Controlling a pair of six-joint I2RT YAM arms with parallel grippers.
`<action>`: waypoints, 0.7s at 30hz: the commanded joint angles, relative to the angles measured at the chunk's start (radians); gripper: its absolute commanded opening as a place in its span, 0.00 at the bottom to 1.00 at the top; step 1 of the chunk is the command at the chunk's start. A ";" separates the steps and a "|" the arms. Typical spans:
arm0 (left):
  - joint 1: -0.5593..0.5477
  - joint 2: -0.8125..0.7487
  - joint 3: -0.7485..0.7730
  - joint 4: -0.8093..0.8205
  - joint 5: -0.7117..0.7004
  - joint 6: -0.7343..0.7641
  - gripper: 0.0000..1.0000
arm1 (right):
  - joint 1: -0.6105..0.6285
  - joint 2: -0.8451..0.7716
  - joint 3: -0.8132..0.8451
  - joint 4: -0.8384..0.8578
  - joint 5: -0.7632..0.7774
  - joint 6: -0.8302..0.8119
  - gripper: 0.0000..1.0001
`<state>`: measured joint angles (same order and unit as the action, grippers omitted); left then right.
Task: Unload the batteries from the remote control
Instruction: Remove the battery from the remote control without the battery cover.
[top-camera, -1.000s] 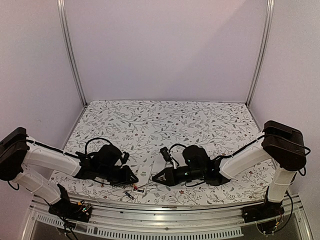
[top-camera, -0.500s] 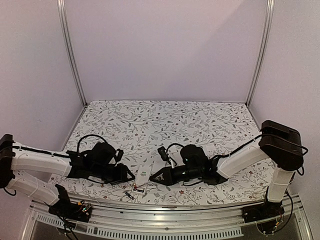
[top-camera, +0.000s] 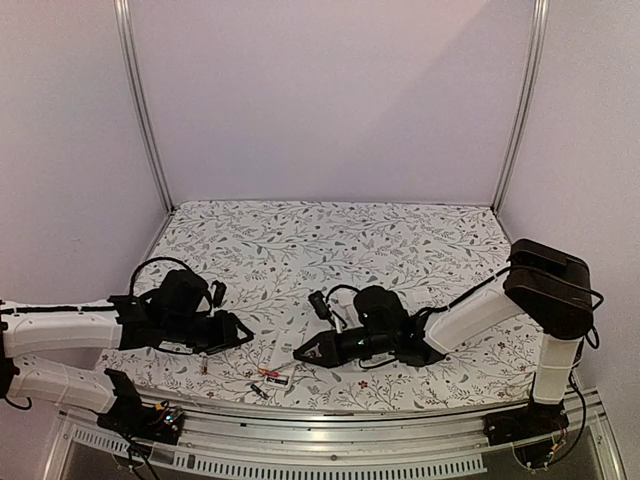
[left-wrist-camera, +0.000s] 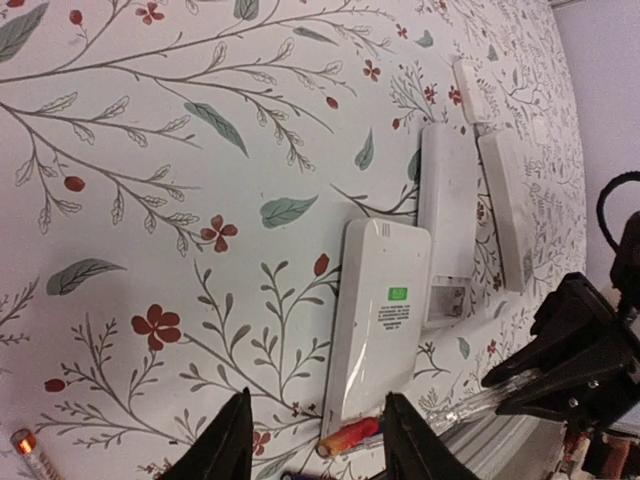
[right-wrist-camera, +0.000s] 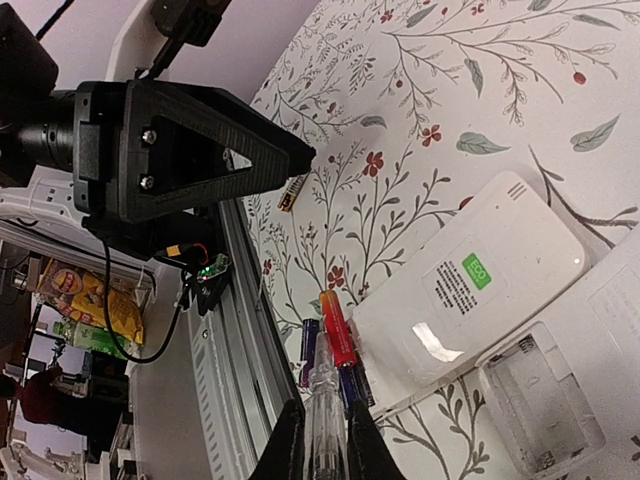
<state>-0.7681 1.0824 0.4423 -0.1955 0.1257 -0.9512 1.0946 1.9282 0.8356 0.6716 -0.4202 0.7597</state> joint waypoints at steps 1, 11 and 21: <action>0.036 -0.016 0.007 -0.038 0.031 0.047 0.44 | -0.014 0.035 0.040 0.020 -0.022 -0.012 0.00; 0.075 -0.007 0.033 -0.052 0.052 0.093 0.44 | -0.025 0.060 0.080 0.019 -0.032 -0.026 0.00; 0.092 0.001 0.032 0.001 0.103 0.126 0.48 | -0.027 -0.042 0.061 -0.055 0.002 -0.073 0.00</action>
<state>-0.6899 1.0748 0.4572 -0.2214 0.1928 -0.8600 1.0744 1.9568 0.9096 0.6582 -0.4423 0.7250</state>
